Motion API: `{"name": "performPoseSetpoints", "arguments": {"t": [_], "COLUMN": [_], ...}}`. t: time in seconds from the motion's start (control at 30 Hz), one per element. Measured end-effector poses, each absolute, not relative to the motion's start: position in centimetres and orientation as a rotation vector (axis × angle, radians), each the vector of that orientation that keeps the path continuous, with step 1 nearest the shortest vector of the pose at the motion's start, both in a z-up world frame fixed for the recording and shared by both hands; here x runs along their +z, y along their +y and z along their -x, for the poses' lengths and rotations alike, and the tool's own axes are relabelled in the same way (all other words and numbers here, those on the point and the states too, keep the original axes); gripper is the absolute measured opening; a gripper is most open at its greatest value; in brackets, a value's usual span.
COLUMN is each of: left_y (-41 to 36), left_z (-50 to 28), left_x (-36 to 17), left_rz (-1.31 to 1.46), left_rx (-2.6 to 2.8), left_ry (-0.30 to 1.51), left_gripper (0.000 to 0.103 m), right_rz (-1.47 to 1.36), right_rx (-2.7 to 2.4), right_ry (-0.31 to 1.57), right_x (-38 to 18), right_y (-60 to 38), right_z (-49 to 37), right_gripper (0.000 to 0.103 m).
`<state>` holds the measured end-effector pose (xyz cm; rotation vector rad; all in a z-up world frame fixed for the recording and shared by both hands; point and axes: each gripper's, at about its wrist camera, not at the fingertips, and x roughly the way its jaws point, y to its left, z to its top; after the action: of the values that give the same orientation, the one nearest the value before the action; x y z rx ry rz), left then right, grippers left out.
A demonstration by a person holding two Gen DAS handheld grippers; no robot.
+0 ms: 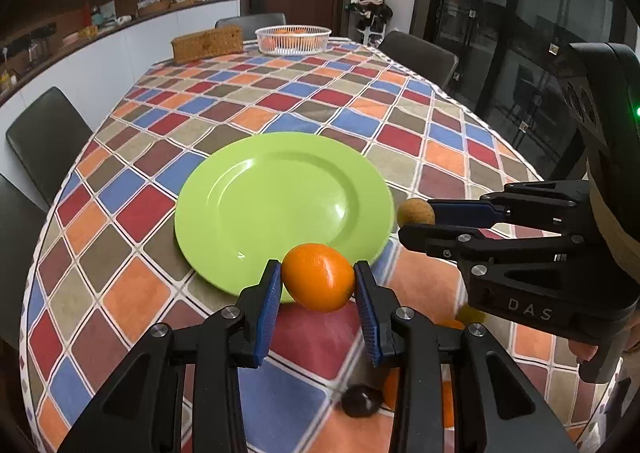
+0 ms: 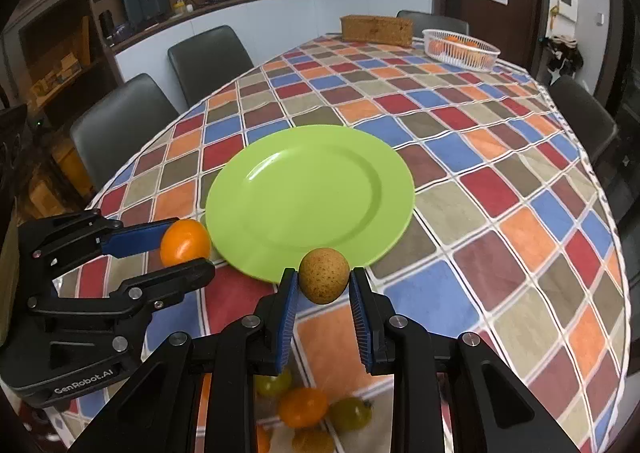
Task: Organize fruits
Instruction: 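Carry both fruits over the green plate and open both grippers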
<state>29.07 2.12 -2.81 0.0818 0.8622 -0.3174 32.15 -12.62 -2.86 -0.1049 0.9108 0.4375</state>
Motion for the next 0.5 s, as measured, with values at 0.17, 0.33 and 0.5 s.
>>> {"name": "performPoseSetpoints", "arguments": {"t": [0.17,0.33,0.5], "left_y": [2.8,3.3,3.6], "left_z": [-31.4,-33.2,-34.2], "left_x": [-3.9,-5.0,-5.9], "left_rz": [-0.075,-0.068,-0.075], "left_rx": [-0.297,-0.278,-0.263], "left_ry": [0.903,0.955,0.983], "left_gripper": [0.036,0.036,0.036], "right_rz": [0.109,0.092,0.067], "right_rx": [0.450,0.447,0.445], "right_ry": [0.957,0.995,1.014], "right_x": [-4.0,-4.9,-5.4], "right_y": [-11.5,-11.0,-10.7], "right_z": [-34.5,-36.2,-37.2], "right_gripper": [0.027,0.027,0.027]}}
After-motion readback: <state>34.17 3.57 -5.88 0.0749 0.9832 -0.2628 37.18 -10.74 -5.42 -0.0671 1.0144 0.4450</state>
